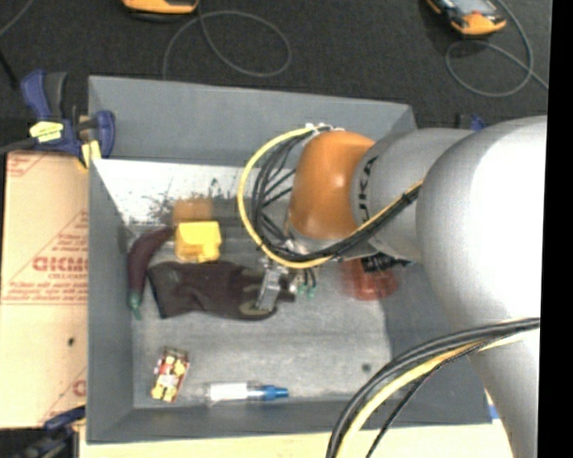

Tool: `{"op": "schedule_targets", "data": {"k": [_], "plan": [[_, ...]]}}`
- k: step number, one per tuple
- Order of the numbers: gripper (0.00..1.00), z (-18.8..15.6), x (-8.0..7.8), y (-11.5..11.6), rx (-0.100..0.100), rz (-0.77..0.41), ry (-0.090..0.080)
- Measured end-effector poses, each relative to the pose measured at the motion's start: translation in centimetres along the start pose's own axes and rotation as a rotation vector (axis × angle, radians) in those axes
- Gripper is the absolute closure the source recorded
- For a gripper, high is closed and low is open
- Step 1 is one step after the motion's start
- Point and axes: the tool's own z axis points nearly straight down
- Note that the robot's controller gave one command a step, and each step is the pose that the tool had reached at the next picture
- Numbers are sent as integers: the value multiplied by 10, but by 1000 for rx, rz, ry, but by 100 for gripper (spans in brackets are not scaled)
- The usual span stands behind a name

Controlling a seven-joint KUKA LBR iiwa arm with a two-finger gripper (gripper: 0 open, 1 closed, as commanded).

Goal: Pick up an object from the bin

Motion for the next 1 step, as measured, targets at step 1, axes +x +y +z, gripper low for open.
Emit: {"op": "schedule_targets", "data": {"k": [1], "plan": [[100, 0, 0, 0, 0, 0, 0]]}}
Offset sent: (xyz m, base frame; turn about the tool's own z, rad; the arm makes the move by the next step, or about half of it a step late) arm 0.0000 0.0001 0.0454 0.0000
